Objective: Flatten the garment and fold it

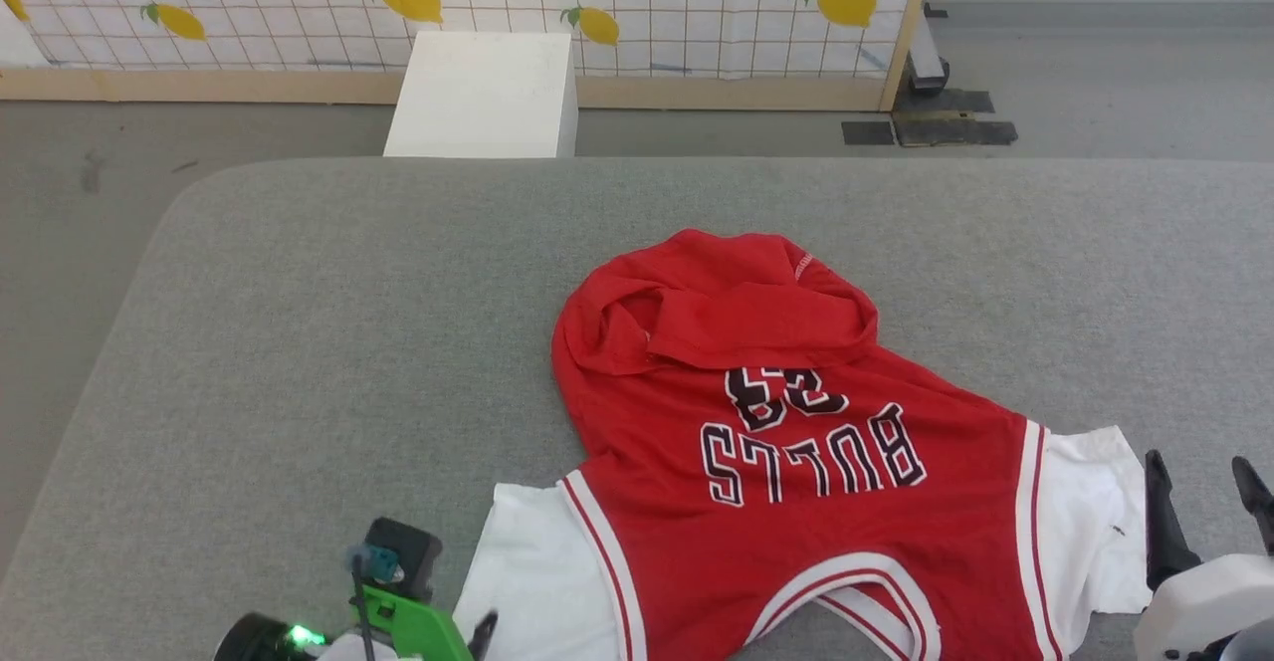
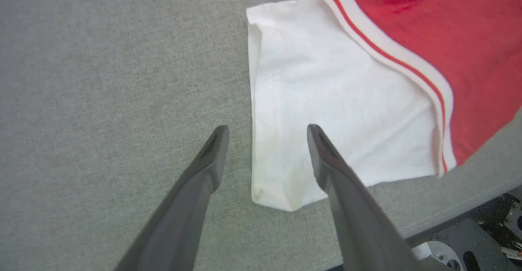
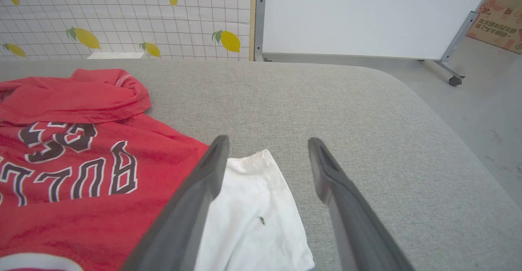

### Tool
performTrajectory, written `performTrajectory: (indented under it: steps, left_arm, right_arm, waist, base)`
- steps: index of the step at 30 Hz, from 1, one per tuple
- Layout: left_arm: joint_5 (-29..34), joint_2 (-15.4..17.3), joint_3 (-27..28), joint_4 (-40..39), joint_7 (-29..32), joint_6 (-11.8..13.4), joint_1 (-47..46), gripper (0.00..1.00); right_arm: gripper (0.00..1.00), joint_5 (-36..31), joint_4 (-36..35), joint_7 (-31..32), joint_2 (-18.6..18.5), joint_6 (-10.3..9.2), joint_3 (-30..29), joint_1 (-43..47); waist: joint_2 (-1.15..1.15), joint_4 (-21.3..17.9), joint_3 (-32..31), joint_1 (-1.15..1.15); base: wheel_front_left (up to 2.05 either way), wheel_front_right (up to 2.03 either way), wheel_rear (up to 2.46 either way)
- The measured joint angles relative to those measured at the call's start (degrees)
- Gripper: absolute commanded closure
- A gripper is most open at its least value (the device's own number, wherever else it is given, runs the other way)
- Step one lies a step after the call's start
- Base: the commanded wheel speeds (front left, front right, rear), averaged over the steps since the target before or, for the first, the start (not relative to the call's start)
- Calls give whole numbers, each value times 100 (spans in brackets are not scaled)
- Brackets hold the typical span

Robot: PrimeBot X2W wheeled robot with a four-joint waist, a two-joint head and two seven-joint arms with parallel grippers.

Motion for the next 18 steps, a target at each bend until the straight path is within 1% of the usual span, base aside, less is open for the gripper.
performTrajectory:
  steps: [2, 4, 6, 12, 18]
  left_arm:
    - [-101, 63, -33, -138, 588, 64, 65, 0]
    - [-152, 119, -63, -272, 980, 111, 84, 0]
    - [-155, 141, -62, -378, 1221, 185, 83, 0]
    - [-149, 178, -63, -308, 1516, 353, 83, 0]
    - [-157, 169, 1, -102, 1507, 471, 76, 0]
  right_arm:
    - [0, -8, -37, 40, 27, 0, 2, 10]
    - [0, -8, -62, 48, 42, 0, -11, 10]
    - [0, -8, -65, 57, 44, 0, -16, 8]
    - [0, -105, -40, 73, 54, 0, 62, -19]
    - [0, -121, -37, 73, 55, 0, 76, -155]
  waist:
    - [0, -26, 45, 0]
    - [0, -50, 86, 0]
    - [0, -80, 134, 0]
    - [0, -159, 283, 0]
    - [0, -221, 422, 0]
  base:
    - [0, 0, 0]
    - [0, 0, 0]
    - [0, 0, 0]
    - [0, 0, 0]
    - [0, 0, 0]
